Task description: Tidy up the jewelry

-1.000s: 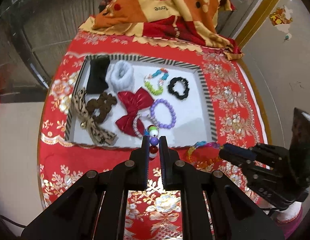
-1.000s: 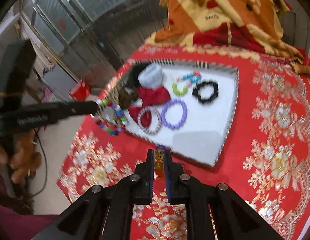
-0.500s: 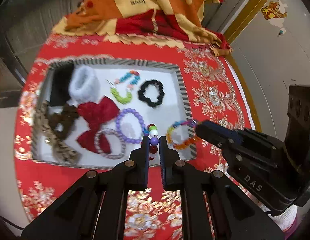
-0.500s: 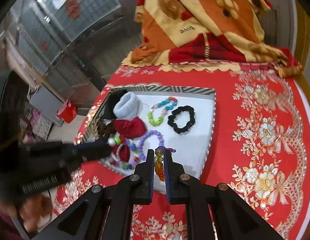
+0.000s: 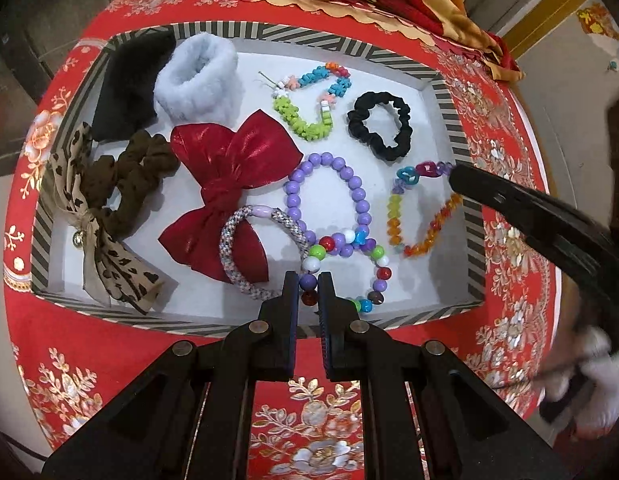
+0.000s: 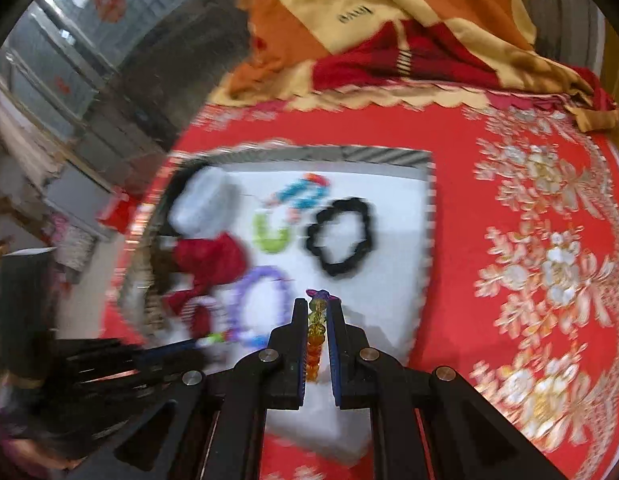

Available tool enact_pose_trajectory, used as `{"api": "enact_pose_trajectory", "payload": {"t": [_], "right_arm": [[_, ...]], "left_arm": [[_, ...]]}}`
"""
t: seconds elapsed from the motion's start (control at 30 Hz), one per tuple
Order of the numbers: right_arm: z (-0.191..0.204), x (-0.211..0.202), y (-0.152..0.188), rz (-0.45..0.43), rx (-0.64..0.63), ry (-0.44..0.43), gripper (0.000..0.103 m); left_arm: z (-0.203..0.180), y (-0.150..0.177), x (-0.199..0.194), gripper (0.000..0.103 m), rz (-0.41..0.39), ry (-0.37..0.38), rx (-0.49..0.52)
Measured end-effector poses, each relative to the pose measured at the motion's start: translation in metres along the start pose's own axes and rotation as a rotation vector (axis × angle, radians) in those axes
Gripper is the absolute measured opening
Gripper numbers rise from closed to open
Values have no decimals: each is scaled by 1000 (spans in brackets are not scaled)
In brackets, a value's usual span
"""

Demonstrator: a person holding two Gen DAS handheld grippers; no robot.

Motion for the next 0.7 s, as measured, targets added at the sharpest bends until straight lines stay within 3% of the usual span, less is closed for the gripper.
{"api": "enact_pose_trajectory", "payload": {"t": [0.27,0.3,0.33,0.37,0.47,0.7], "right_arm": [[-12,15,-4,13,7,54,11],[-11,15,-3,10,3,52,21],[-10,13,-3,6,1,50,38],[-9,11,-3,1,2,42,43],[-6,5,2,-1,15,30,44],[7,-21,18,-60,24,13,44]], "left_arm": [[7,-1,3,9,-7,-23,-1],[6,-2,3,10,-6,-23,-1],[6,-2,3,12,-9,-27,0],[5,-2,2,18,-16,-33,2],[2,-1,2,40,-14,-27,2],[-2,3,-5,43,-38,-57,12]]}}
Point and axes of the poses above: each gripper's, at about its wrist camera, not at the fingertips, and x roughly the way its jaws point, z to its left, y to its underside, the point moved 7 cm from there along x, roughly the way its jaws point, and after that the axes turned 4 degrees about z, right-handed, at the moved point
